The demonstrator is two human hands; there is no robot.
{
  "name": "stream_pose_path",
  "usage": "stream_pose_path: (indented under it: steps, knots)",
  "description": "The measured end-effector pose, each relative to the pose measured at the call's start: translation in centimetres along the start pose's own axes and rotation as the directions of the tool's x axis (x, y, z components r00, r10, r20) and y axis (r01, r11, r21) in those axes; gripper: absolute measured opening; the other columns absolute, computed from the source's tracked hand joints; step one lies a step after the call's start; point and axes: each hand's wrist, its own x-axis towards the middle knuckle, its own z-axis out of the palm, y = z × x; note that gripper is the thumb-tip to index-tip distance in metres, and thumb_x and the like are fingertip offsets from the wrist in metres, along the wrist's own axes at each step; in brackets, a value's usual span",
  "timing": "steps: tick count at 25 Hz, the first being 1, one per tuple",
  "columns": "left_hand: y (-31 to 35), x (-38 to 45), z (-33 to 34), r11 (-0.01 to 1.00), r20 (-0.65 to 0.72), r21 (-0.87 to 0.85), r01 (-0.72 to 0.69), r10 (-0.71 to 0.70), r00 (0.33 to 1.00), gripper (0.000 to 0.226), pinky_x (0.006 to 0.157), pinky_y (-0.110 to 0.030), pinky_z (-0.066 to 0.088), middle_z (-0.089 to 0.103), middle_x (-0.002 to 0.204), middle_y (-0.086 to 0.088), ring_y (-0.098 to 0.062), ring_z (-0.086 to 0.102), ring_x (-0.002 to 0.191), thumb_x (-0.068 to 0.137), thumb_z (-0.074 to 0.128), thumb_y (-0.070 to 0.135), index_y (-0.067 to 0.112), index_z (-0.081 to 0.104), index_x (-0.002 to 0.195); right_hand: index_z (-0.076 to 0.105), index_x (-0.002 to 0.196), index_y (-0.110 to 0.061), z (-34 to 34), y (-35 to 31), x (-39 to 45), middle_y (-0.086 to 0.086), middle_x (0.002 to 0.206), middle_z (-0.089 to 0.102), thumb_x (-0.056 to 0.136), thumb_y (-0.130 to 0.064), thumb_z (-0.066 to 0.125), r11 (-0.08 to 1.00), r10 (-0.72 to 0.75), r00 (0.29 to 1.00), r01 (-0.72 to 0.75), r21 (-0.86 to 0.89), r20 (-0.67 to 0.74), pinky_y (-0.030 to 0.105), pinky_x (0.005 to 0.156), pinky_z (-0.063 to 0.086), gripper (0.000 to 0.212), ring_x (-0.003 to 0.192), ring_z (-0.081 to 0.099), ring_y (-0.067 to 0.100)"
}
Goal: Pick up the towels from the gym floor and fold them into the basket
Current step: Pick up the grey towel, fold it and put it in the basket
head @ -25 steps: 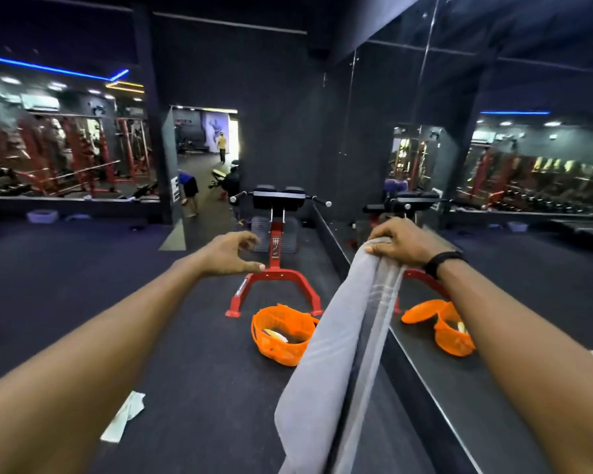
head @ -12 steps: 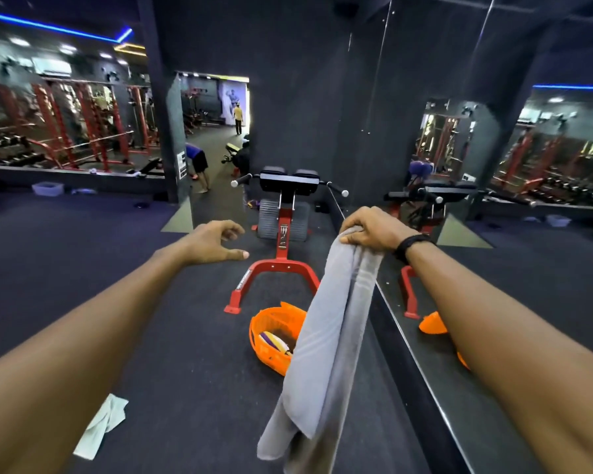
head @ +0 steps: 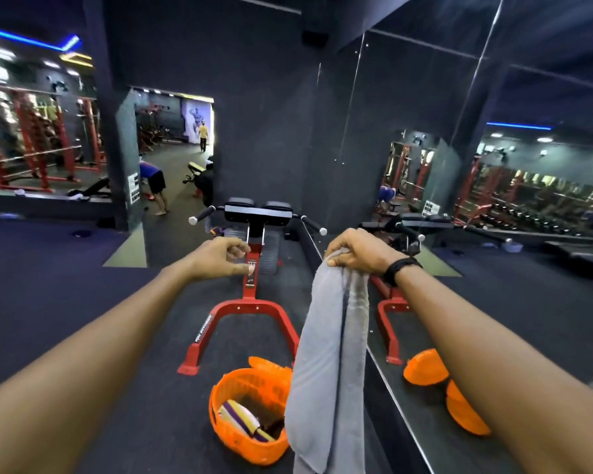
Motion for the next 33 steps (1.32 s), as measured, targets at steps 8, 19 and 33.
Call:
stream_pose_path:
  steps: [8, 19, 33]
  knots:
    - [-0.2, 12.9, 6.9, 0.94, 0.172, -0.291, -0.179, 0.236, 0.957, 0.035, 0.091, -0.032, 0.052, 0.067, 0.106, -0.004, -0.013, 0.063, 0.097, 0.079, 0.077, 0.029, 0.024, 0.066, 0.112, 0.077, 0.09, -0.015, 0.7, 3.4, 10.4, -0.004, 0.085, 0.073, 0.08, -0.019, 0.076, 0.988, -0.099, 0.995, 0.102, 0.116, -0.033, 0.011, 0.073, 0.044, 0.011, 0.078, 0.061, 0.001]
    - [-9.0, 26.3, 7.1, 0.981, 0.307, 0.187, -0.058, -0.002, 0.952, 0.04, 0.059, -0.029, 0.041, 0.05, 0.064, 0.008, -0.006, 0.045, 0.06, 0.085, 0.064, 0.048, 0.009, 0.066, 0.077, 0.074, 0.079, -0.021, -1.2, 19.4, 20.0, 0.002, 0.081, 0.073, 0.079, -0.023, 0.067, 0.945, 0.304, 0.833, -0.201, 0.258, -0.463, 0.027, 0.073, 0.048, 0.007, 0.082, 0.065, 0.018]
    - [-5.6, 34.3, 3.7, 0.952, 0.197, -0.113, -0.283, 0.3, 0.933, 0.03, 0.059, -0.025, 0.041, 0.061, 0.072, 0.006, -0.004, 0.051, 0.066, 0.081, 0.071, 0.041, 0.011, 0.069, 0.087, 0.048, 0.053, -0.021, 5.5, 17.6, 32.0, -0.006, 0.052, 0.045, 0.081, -0.033, 0.074, 0.978, -0.109, 0.994, 0.109, 0.177, -0.01, 0.025, 0.054, 0.033, 0.039, 0.053, 0.04, 0.006]
